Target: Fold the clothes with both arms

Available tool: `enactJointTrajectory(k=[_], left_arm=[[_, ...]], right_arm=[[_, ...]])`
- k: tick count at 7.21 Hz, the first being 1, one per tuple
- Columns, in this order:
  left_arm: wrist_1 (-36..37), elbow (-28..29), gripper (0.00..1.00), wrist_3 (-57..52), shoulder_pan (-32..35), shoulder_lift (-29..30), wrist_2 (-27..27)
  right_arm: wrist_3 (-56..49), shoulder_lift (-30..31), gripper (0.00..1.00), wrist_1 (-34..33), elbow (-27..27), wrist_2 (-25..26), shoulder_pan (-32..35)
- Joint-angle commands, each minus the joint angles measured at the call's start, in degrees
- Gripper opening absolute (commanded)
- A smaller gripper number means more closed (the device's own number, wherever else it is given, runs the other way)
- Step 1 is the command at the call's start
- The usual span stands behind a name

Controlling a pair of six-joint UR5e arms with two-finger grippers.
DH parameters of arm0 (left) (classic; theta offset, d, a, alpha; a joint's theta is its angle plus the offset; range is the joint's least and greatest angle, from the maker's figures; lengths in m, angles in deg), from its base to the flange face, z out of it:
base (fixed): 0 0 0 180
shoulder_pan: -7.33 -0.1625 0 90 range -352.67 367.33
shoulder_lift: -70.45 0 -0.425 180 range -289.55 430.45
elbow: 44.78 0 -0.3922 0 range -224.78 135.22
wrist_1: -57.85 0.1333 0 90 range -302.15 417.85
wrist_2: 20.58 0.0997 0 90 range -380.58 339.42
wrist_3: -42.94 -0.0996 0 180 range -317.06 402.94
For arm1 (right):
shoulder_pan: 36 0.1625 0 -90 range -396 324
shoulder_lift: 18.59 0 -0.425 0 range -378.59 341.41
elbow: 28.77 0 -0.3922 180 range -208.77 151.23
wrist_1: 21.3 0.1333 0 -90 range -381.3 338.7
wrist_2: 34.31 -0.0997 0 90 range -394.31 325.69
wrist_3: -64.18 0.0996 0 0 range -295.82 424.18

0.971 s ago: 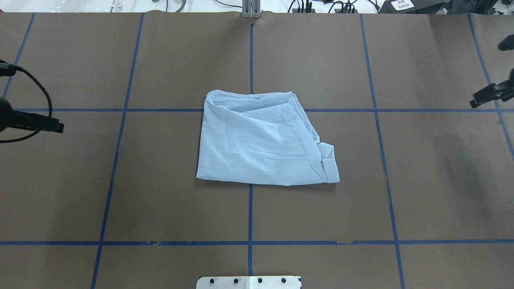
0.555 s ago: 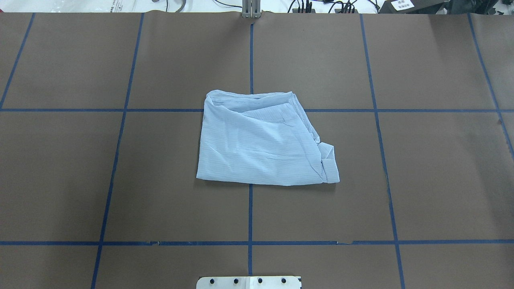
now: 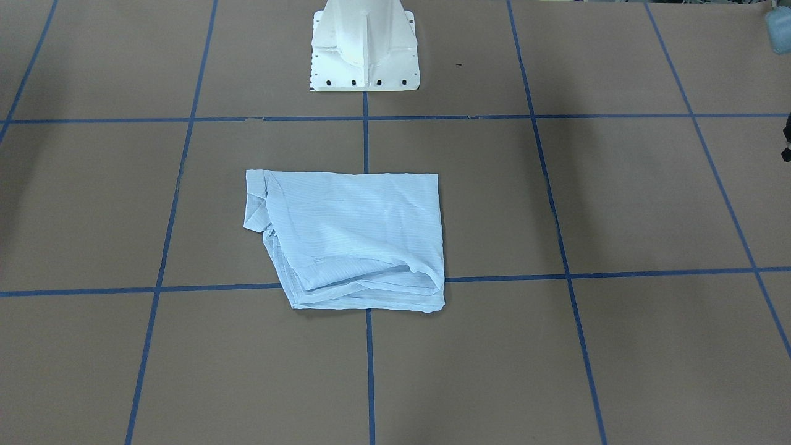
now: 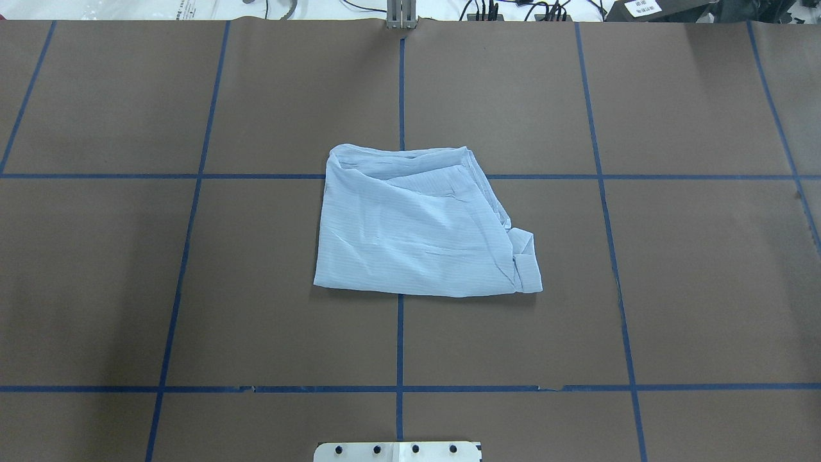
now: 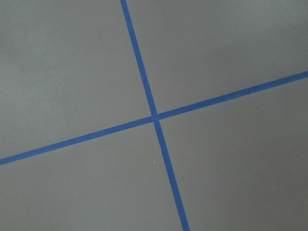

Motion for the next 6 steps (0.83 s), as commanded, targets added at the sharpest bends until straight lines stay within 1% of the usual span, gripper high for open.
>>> enactJointTrajectory(k=[1, 2, 3, 4, 5, 6], left_arm=[[-1.5, 1.3, 1.0, 0.0, 0.2, 0.1, -0.1], [-0.4, 1.0, 1.0, 0.1, 0.2, -0.2, -0.1], [3.2, 0.0, 1.0, 0.1, 0.2, 0.2, -0.1], [8.7, -2.4, 1.0, 0.1, 0.2, 0.3, -0.3], [14.0, -4.3, 1.0, -0.4, 0.2, 0.3, -0.4], [16.1, -4.9, 1.0, -0.6, 0.2, -0.3, -0.4]], right_arm=[[1.4, 0.9, 1.0, -0.5, 0.1, -0.2, 0.6], [2.2, 0.8, 1.0, -3.7, -0.7, -0.9, 1.2], [4.4, 0.6, 1.0, -8.1, -3.4, -2.1, 1.3], [5.7, 0.9, 1.0, -10.8, -5.9, -2.1, 1.6], [5.8, 1.1, 1.0, -11.6, -6.2, -2.2, 2.1], [6.4, 1.1, 1.0, -11.6, -6.3, -2.9, 2.6]])
